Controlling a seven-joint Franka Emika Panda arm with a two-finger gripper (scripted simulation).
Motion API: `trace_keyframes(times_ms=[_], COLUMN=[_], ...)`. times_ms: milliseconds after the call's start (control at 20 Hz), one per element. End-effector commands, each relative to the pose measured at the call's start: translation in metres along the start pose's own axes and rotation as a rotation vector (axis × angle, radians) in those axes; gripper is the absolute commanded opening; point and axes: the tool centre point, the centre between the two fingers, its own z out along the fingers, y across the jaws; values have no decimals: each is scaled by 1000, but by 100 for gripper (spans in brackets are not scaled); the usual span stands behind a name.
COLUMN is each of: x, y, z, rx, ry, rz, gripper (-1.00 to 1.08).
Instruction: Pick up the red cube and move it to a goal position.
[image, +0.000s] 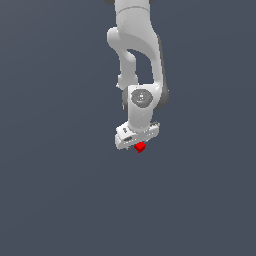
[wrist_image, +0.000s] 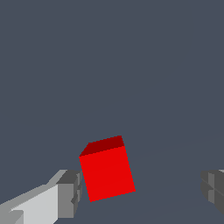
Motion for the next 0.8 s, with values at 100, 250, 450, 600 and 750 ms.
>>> trace_keyframes(times_ms=[100,250,450,600,750], x=[-2,-4,-5,-6,-6], y=[-13,-19,-23,-24,-24], z=[24,35,45,48,48], rx=[-2,-3,-5,-6,-6], ry=[8,12,15,15,15], rz=[-120,-178,-225,-239,-240], gripper=[100,100,100,100,-100])
